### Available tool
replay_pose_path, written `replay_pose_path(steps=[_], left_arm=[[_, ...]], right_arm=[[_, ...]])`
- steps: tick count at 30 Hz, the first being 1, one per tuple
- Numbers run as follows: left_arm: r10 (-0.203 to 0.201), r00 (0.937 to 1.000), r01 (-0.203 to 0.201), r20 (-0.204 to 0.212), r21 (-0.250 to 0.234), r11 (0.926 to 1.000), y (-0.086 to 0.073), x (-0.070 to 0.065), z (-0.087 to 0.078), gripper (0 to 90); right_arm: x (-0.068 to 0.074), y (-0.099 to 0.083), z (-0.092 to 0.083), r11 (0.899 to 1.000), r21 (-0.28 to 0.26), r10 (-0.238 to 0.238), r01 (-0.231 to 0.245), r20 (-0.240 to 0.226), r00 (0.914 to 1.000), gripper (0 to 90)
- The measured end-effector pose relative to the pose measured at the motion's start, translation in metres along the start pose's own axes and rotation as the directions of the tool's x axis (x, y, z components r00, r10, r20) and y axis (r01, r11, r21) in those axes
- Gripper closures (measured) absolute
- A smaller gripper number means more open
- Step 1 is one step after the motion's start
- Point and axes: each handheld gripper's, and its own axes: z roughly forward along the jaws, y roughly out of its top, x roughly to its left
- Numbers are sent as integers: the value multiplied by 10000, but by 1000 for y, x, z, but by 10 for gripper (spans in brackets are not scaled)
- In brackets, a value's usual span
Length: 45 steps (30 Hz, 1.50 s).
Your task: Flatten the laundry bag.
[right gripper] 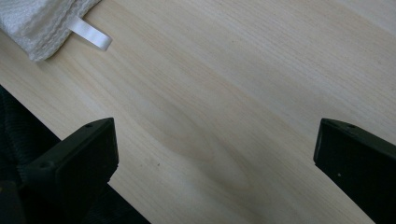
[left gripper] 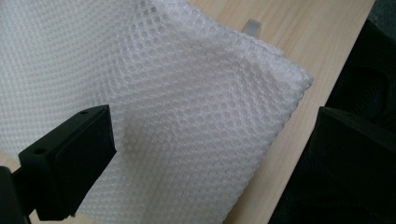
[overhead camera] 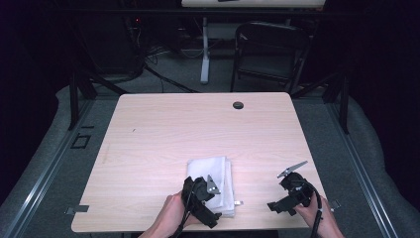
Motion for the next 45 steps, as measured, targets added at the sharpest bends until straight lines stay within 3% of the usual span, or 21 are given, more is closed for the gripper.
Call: replay_pose_path(steps=[3, 6, 8, 10, 15, 20, 23, 26, 27, 28, 33, 35, 45], left_arm=[[182, 9994, -177, -297, 160, 9997, 3, -4, 4, 26], [286, 9983, -280, -508, 114, 9995, 5, -6, 7, 74], [291, 9984, -290, -494, 13, 9996, 6, -7, 7, 174], [316, 9981, -324, -523, -129, 9994, 5, -8, 7, 191], [631, 9921, -701, -1086, -621, 9956, 3, -13, 2, 279], [784, 9923, -865, -956, -844, 9927, 2, -15, 0, 396], [827, 9948, -882, -590, -972, 9913, 0, -14, -2, 507], [676, 9969, -717, -399, -1110, 9912, -1, -12, -3, 589], [616, 9974, -655, -372, -1159, 9911, -2, -11, -4, 617], [603, 9974, -643, -387, -1143, 9914, -2, -11, -4, 639], [665, 9968, -710, -445, -1086, 9915, -2, -11, -5, 660], [658, 9969, -700, -423, -1082, 9917, -2, -10, -6, 696], [639, 9966, -699, -513, -1272, 9894, -3, -9, -9, 845]], right_arm=[[1, -2, 1, 9989, -339, 313, -313, 8, 9995, 0], [0, 0, 0, 10000, -13, -1, 1, 0, 10000, 0], [0, 0, 0, 10000, 18, 17, -17, -134, 9999, 0], [0, 0, 0, 10000, -83, 38, -40, -191, 9998, 0], [2, -1, 1, 9995, -248, 183, -187, -177, 9997, 0], [2, 0, -1, 10000, -61, -68, 67, -173, 9998, 6], [3, 0, -1, 9999, -136, -97, 94, -192, 9998, 10], [4, 1, -2, 9995, -102, -299, 297, -241, 9993, 27], [5, 0, 0, 9991, -387, -156, 141, -374, 9992, 34], [5, 1, -2, 9991, -211, -364, 358, -301, 9989, 38], [8, 2, -3, 9983, -405, -443, 429, -360, 9984, 49], [9, 2, -4, 9979, -374, -541, 534, -172, 9984, 50], [10, 3, -6, 9975, -504, -516, 503, -248, 9984, 54]])
